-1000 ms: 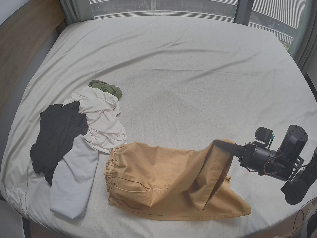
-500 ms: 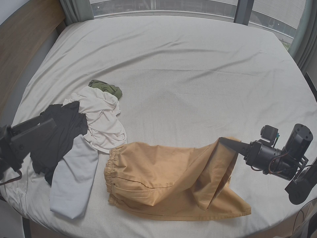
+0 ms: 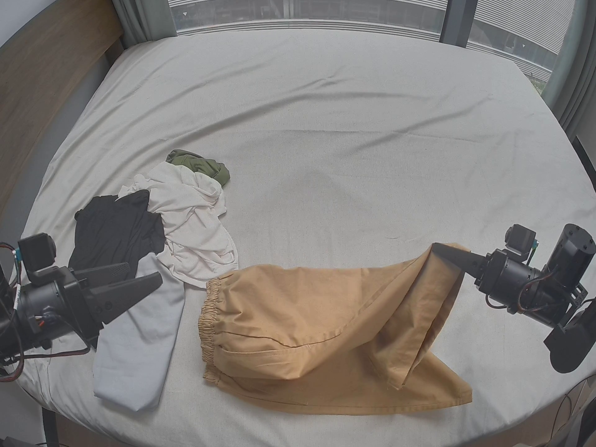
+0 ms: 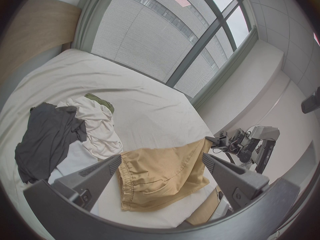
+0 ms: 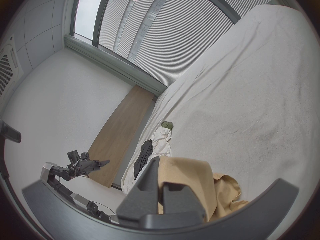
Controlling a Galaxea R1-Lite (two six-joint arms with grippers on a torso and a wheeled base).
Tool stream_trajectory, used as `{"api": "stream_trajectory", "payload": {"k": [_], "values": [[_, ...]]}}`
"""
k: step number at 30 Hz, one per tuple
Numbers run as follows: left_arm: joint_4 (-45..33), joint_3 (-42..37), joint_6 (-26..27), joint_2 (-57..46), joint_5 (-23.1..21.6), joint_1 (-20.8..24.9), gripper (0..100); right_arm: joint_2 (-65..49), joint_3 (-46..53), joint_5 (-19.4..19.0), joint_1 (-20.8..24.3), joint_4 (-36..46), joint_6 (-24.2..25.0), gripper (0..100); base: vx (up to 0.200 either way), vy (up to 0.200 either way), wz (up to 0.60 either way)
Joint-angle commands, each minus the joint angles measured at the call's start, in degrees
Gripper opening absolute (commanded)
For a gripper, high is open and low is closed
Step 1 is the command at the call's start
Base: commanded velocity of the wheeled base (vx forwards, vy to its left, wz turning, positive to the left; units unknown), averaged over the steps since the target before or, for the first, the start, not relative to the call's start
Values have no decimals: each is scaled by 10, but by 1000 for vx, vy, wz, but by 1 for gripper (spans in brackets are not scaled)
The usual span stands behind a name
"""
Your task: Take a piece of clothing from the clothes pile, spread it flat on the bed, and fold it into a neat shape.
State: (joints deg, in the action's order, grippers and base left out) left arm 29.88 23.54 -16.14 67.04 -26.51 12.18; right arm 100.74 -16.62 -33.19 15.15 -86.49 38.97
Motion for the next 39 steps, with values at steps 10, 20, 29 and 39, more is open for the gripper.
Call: {"api": "stream_trajectory", "payload": {"k": [10, 20, 29, 39], "values": [[83, -64, 0, 107, -63, -54, 100, -10, -7, -14, -26, -1, 16, 0, 0, 0, 0], [91, -75, 1, 150, -77, -51, 100, -9, -6, -14, -23, -1, 16, 0, 0, 0, 0], [149, -92, 1, 221, -90, -47, 100, -7, -5, -14, -23, -1, 16, 0, 0, 0, 0], [289, -128, 1, 333, -100, -45, 100, -2, -4, -14, -21, -2, 16, 0, 0, 0, 0]]}}
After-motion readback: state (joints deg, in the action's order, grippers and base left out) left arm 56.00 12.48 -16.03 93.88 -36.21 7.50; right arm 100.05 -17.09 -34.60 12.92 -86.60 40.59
